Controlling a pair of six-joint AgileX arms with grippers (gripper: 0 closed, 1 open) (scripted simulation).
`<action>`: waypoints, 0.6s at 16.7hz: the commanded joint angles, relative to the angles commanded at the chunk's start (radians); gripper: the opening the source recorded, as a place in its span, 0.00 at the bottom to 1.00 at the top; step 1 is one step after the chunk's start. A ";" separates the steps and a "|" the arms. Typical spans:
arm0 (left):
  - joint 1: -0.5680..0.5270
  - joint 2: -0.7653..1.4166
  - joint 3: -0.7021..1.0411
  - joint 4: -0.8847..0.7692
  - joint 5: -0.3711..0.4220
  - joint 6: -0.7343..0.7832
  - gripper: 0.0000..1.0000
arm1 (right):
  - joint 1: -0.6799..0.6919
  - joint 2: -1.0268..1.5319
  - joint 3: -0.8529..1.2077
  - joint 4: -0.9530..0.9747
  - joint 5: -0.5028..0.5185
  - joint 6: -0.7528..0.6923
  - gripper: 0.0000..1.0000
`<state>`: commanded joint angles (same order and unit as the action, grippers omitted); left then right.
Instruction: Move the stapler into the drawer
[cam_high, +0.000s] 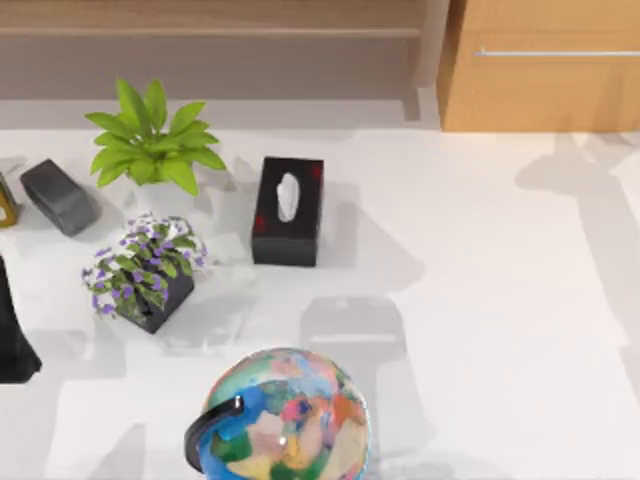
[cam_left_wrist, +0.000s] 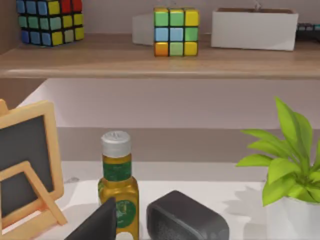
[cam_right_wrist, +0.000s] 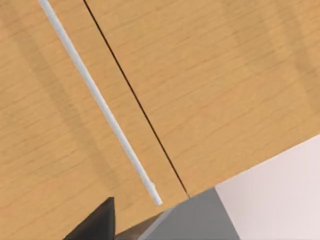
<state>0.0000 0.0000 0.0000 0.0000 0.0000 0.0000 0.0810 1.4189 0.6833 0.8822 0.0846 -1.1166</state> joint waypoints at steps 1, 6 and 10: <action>0.000 0.000 0.000 0.000 0.000 0.000 1.00 | 0.009 0.110 0.039 0.057 0.014 -0.072 1.00; 0.000 0.000 0.000 0.000 0.000 0.000 1.00 | 0.057 0.572 0.188 0.285 0.081 -0.342 1.00; 0.000 0.000 0.000 0.000 0.000 0.000 1.00 | 0.089 0.773 0.250 0.382 0.119 -0.430 1.00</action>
<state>0.0000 0.0000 0.0000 0.0000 0.0000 0.0000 0.1699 2.1920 0.9334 1.2644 0.2033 -1.5465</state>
